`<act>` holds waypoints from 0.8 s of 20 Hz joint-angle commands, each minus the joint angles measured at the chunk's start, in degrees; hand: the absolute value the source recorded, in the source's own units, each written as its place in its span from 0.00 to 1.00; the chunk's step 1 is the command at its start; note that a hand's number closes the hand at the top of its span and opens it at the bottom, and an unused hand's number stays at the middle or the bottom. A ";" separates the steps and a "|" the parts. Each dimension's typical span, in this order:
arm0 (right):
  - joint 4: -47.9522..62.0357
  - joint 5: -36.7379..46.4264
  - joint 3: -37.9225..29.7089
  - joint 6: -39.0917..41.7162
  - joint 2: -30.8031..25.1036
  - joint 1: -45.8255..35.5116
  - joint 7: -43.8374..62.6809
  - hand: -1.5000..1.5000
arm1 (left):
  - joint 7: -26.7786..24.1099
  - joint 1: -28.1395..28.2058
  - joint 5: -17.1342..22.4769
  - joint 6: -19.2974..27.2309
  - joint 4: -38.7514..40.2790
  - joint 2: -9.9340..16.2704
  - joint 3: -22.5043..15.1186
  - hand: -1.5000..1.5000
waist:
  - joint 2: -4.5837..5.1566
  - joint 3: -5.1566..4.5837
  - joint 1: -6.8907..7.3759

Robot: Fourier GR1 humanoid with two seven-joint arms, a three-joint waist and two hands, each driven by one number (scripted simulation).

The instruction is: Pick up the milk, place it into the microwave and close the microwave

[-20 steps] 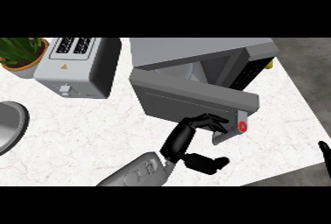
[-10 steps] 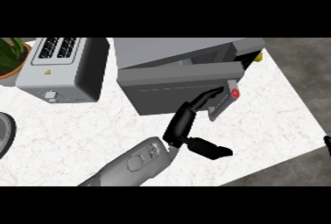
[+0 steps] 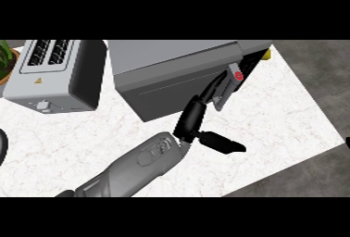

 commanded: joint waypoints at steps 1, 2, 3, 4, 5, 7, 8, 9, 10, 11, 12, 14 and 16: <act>-0.07 -1.95 0.04 0.76 -1.16 -1.12 1.17 0.00 | -1.32 -2.73 2.30 0.87 1.68 -0.17 0.30 0.00 | 0.26 0.01 -1.25; -0.05 -2.30 -0.39 0.52 -1.41 -1.61 1.35 0.00 | -1.15 -4.09 2.67 0.97 2.28 -0.17 0.68 0.00 | 0.18 0.04 -1.34; -0.17 -2.80 -0.12 0.98 -1.71 -1.70 1.62 0.00 | -1.50 -4.45 2.98 1.17 2.73 -0.17 0.51 0.00 | 0.19 0.04 -1.59; -0.24 -3.20 -0.52 0.83 -2.04 -2.26 1.79 0.00 | -1.24 -4.55 3.68 0.92 3.24 -0.16 0.47 0.00 | 0.39 0.03 -1.77; -0.26 -3.58 -0.85 0.93 -2.34 -2.14 1.95 0.00 | -1.90 -4.82 4.05 1.41 3.17 -0.16 0.65 0.00 | 0.27 0.02 -2.27; 0.10 -3.92 -0.80 0.59 -2.68 -2.94 2.64 0.00 | -2.63 -4.73 4.92 1.57 3.27 -0.16 -0.08 0.00 | 0.49 0.00 -2.00; 0.30 -4.41 -0.98 0.73 -2.74 -2.80 2.66 0.00 | -2.94 -4.92 5.23 1.59 3.58 -0.15 -0.36 0.00 | 0.37 0.07 -2.32; 0.04 -4.56 -0.99 0.85 -3.36 -3.25 3.17 0.00 | -3.03 -5.32 5.32 1.87 4.15 -0.15 -0.40 0.00 | 0.59 0.02 -2.54; -0.14 -4.91 -1.43 0.61 -3.55 -3.33 3.34 0.00 | -3.33 -5.47 6.12 1.77 3.62 -0.15 -0.54 0.00 | 0.25 -0.01 -2.80; 0.75 -5.18 -1.44 0.70 -3.31 -2.95 3.25 0.00 | -3.78 -5.50 6.28 2.18 4.23 -0.15 -0.44 0.00 | 0.60 0.12 -3.30; 0.69 -5.59 -2.01 0.65 -3.71 -3.72 3.23 0.00 | -3.97 -5.62 6.46 2.49 4.38 -0.15 -1.02 0.00 | 0.43 0.13 -3.20; 0.48 -6.07 -2.18 0.27 -4.05 -4.14 3.83 0.00 | -4.43 -5.84 7.55 2.41 4.69 -0.16 -0.90 0.00 | 0.45 0.04 -3.07; 0.37 -6.35 -2.10 0.59 -4.33 -4.45 3.93 0.00 | -5.47 -5.91 8.18 2.73 5.12 -0.16 -0.94 0.00 | 0.49 0.04 -3.19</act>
